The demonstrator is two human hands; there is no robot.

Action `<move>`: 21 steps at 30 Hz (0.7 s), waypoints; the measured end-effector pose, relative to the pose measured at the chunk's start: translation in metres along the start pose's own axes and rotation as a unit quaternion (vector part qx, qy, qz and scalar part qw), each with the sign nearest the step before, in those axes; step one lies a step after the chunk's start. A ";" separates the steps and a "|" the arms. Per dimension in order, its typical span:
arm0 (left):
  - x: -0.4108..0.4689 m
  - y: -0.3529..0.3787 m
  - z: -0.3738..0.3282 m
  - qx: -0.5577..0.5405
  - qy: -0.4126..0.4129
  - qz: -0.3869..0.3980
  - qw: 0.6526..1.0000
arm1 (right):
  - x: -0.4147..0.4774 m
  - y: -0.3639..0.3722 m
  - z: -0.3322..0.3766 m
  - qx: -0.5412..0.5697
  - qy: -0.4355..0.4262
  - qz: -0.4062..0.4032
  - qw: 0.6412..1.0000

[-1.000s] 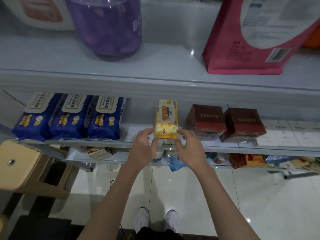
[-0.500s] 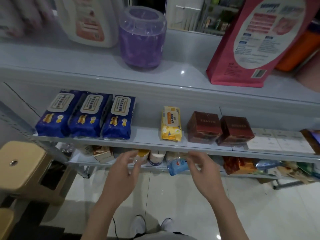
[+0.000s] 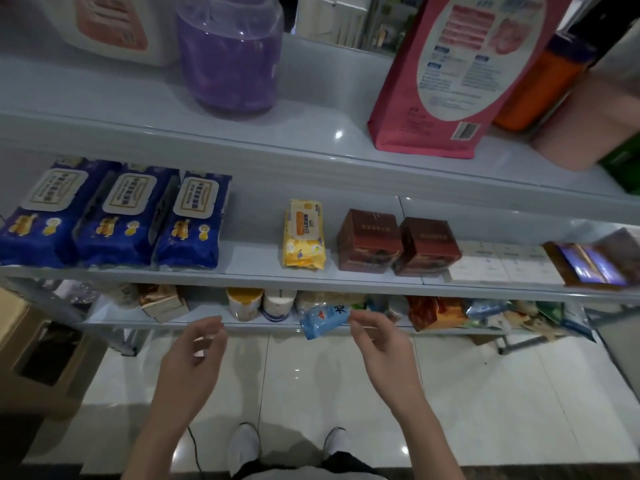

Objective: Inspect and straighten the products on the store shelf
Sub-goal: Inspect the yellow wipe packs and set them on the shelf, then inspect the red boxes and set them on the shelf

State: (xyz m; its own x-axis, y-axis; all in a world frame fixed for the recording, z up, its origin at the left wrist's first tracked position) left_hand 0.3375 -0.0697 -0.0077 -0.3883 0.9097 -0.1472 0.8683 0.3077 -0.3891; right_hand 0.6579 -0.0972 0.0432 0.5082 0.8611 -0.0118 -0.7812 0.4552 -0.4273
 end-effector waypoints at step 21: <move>-0.115 0.202 -0.109 0.045 0.031 0.040 0.998 | 0.087 -0.187 -0.105 0.057 0.070 -0.031 0.995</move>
State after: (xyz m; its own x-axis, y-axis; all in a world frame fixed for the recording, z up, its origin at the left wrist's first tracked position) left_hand 0.5916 -0.0818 0.0295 -0.2962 0.9467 -0.1265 0.8638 0.2091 -0.4584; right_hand 0.8868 -0.1311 0.0271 0.5960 0.7943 -0.1178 -0.7787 0.5360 -0.3260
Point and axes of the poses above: each hand's wrist, its own x-axis towards the middle knuckle, its own y-axis out of the palm, z = x × y, the point moved 10 cm from there along x, towards the middle knuckle, and after that the axes turned 14 degrees about -z, right-handed, at the moved point
